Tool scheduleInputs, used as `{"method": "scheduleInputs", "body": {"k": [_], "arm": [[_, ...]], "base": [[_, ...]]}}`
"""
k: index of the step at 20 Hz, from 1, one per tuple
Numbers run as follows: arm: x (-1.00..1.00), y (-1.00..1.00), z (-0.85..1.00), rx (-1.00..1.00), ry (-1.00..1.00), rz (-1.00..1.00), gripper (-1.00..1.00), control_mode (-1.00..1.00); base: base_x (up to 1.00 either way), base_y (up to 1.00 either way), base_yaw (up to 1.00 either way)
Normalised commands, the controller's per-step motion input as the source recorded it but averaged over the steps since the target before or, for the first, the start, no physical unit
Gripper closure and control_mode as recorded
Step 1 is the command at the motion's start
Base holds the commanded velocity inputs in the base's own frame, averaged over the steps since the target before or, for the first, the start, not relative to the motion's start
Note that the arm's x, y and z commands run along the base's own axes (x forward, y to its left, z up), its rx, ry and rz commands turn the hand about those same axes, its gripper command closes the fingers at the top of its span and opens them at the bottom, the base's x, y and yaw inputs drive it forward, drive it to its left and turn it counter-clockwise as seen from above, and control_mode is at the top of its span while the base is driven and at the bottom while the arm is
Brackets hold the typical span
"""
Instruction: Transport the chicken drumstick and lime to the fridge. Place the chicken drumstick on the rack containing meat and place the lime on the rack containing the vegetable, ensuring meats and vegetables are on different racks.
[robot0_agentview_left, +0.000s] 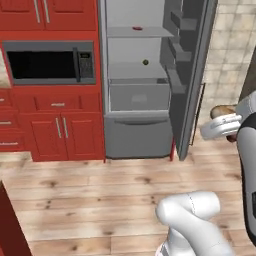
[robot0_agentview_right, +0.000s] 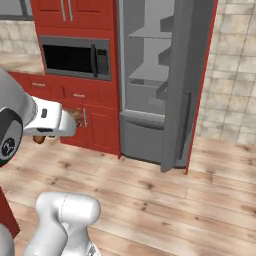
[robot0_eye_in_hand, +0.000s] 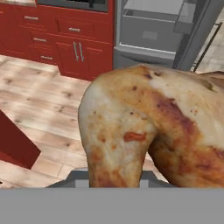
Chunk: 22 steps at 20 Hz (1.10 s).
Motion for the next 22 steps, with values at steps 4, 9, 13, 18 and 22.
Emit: {"method": "scheduleInputs", "body": {"k": [4, 9, 13, 18, 22], "arm": [[0.0, 0.0, 0.0, 0.0, 0.0, 0.0, 1.0, 1.0], [0.0, 0.0, 0.0, 0.0, 0.0, 0.0, 1.0, 1.0], [0.0, 0.0, 0.0, 0.0, 0.0, 0.0, 1.0, 1.0], [0.0, 0.0, 0.0, 0.0, 0.0, 0.0, 1.0, 1.0], [0.0, 0.0, 0.0, 0.0, 0.0, 0.0, 1.0, 1.0]], "base": [[1.0, 0.16, -0.5], [0.51, 0.57, -0.21], [0.21, 0.99, 0.01], [0.28, 0.63, 0.02], [0.17, -0.46, 0.0]]}}
